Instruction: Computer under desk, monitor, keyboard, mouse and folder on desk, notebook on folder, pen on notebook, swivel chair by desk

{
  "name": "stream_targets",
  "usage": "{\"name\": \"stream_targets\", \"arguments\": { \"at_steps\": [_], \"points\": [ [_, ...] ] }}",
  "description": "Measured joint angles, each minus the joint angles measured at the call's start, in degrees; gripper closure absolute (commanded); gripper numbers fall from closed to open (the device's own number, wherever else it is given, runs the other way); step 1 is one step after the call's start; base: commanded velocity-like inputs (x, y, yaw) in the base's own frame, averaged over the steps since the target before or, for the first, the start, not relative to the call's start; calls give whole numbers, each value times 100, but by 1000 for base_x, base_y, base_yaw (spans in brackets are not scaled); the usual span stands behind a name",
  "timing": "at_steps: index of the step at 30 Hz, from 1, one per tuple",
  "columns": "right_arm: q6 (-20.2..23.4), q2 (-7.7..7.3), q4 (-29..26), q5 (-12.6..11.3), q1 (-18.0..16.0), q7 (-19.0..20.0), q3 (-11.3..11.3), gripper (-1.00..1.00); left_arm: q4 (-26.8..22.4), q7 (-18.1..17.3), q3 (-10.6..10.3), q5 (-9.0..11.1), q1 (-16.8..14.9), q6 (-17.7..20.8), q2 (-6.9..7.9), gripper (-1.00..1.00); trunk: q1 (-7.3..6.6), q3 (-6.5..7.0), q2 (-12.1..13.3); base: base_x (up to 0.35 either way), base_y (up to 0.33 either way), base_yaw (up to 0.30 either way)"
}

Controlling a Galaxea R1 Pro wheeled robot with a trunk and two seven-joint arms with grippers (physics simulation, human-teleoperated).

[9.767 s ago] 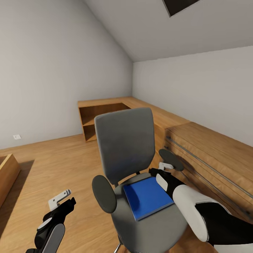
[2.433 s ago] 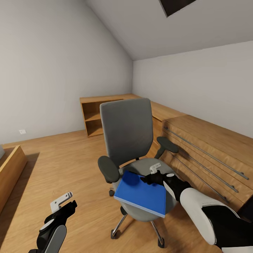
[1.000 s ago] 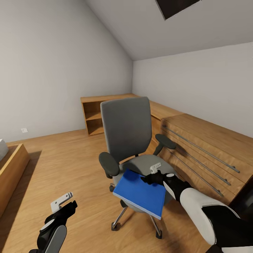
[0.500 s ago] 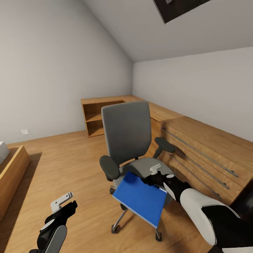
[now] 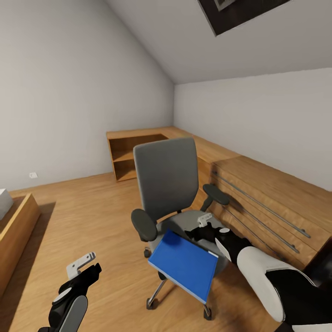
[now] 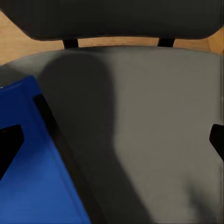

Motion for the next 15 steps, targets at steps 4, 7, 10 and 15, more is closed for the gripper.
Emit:
{"name": "stream_targets", "arguments": {
  "at_steps": [4,7,10,15],
  "points": [
    [16,-83,-415,-402,15,6,-236,-100,0,0,1,-1,0,2,0,-100,-88,72,160,0,0,0],
    [61,-161,-706,-792,147,3,-329,-100,0,0,1,-1,0,1,0,-100,-154,126,281,0,0,0],
    [381,-245,-1409,-1143,425,0,-370,-100,0,0,1,-1,0,-2,0,-100,-220,180,401,0,0,0],
    [1540,-280,-4415,-1343,1915,-181,-473,-100,0,0,0,-1,0,-4,0,-100,-330,269,601,0,0,0]
  ]
}}
